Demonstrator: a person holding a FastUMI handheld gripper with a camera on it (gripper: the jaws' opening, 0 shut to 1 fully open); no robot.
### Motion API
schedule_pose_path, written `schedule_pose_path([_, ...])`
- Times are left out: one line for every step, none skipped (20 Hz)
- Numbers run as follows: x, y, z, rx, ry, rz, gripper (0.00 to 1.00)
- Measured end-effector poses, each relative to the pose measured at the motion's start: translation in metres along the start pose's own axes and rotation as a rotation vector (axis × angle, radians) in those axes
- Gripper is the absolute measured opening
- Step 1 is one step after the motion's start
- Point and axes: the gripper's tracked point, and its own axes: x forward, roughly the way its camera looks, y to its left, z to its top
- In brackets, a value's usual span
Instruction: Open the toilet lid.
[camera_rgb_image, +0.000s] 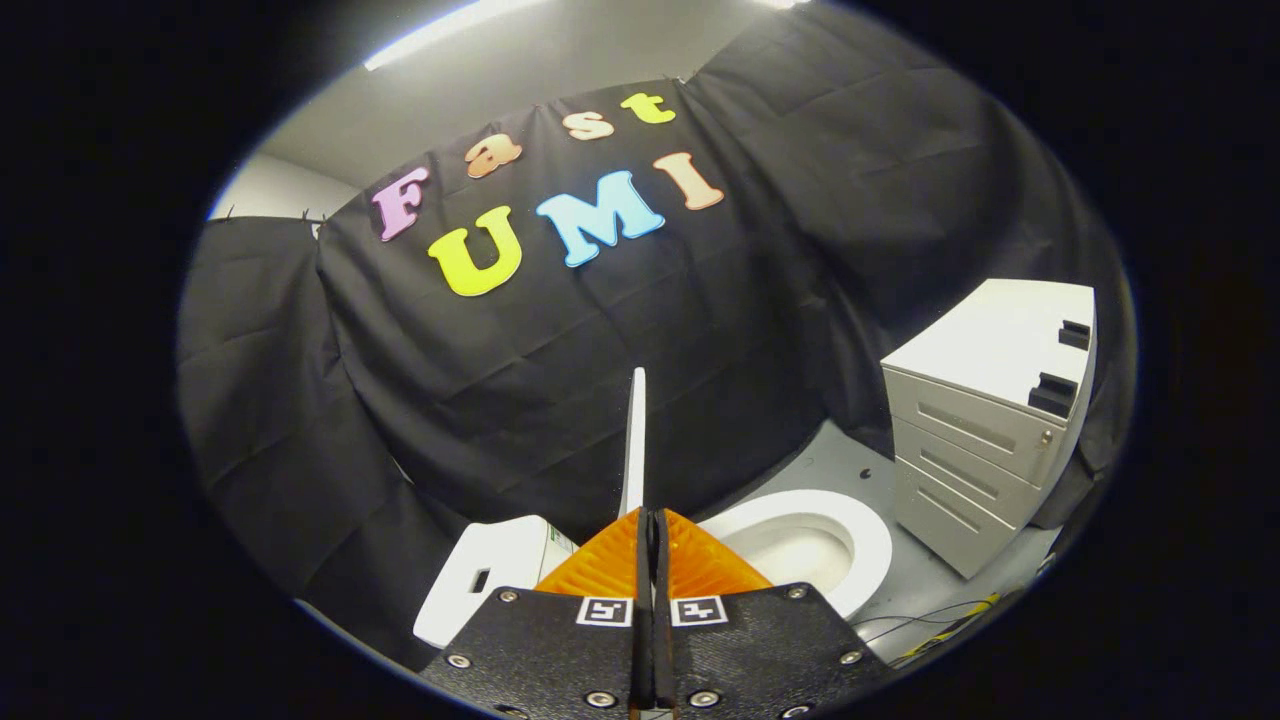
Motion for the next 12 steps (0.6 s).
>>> schedule_pose_path([0.0, 0.006, 0.0, -0.01, -0.002, 0.003, 0.0])
schedule_pose_path([-0.001, 0.011, 0.001, -0.018, -0.005, 0.008, 0.0])
schedule_pose_path([-0.001, 0.016, 0.0, -0.028, -0.006, 0.011, 0.0])
schedule_pose_path([-0.001, 0.021, 0.0, -0.04, -0.009, 0.016, 0.0])
schedule_pose_path([-0.002, 0.027, 0.0, -0.051, -0.012, 0.021, 0.0])
schedule_pose_path([-0.003, 0.033, 0.0, -0.063, -0.014, 0.026, 0.0])
schedule_pose_path([-0.004, 0.038, 0.0, -0.076, -0.017, 0.033, 0.0])
schedule_pose_path([-0.004, 0.043, 0.0, -0.086, -0.019, 0.039, 0.0])
schedule_pose_path([-0.004, 0.051, -0.001, -0.099, -0.021, 0.047, 0.0])
schedule_pose_path([-0.005, 0.056, -0.001, -0.11, -0.022, 0.054, 0.0])
schedule_pose_path([-0.006, 0.062, -0.003, -0.124, -0.023, 0.058, 0.0])
schedule_pose_path([-0.006, 0.067, -0.003, -0.137, -0.024, 0.065, 0.0])
